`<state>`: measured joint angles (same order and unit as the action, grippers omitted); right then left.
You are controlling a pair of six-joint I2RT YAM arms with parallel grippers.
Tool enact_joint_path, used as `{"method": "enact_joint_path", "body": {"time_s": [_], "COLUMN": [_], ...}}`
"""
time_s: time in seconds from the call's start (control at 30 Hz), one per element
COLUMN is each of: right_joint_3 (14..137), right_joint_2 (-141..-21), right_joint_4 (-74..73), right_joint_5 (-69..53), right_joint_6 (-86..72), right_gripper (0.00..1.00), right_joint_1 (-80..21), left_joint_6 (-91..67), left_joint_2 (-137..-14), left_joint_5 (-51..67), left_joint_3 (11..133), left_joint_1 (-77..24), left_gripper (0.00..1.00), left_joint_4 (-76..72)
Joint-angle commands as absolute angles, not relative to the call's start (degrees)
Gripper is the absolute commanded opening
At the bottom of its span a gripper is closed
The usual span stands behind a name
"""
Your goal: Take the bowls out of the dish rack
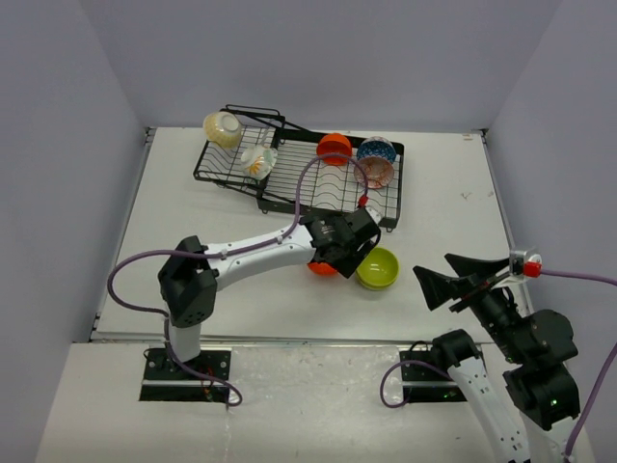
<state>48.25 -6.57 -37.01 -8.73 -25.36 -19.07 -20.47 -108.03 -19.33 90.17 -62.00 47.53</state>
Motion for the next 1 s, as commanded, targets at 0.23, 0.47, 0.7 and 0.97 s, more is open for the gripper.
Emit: {"method": "enact_joint_path", "body": {"time_s": [0.23, 0.47, 0.7, 0.97], "right_joint_3": [47.81, 46.32, 41.05, 39.99], "right_joint_2": [-6.42, -3.61, 1.30, 3.25], "right_joint_4": [-35.77, -34.11, -27.88, -28.38], "right_joint_5": [-9.76, -7.12, -6.50, -1.69], "right_joint_6": [-24.61, -26.01, -33.04, -32.88], "right_gripper": [0.99, 0.99, 0.99, 0.99], "right_joint_1": [-19.07, -19.07, -19.07, -19.07], "left_joint_6": [-37.57, -51.49, -70.89, -89.20], "left_joint_2": [-95.99, -95.71, -107.64, -123.64], "left_joint_5": [-17.05, -31.99, -32.17, -21.98], "left_joint_3": [94.14, 90.26, 98.61, 109.40], "left_joint_1": [-47.91, -46.32, -42.37, -37.53], "left_gripper": [1.00, 1.00, 1.00, 1.00], "left_joint_4": [27.36, 9.52, 8.26, 9.39]}}
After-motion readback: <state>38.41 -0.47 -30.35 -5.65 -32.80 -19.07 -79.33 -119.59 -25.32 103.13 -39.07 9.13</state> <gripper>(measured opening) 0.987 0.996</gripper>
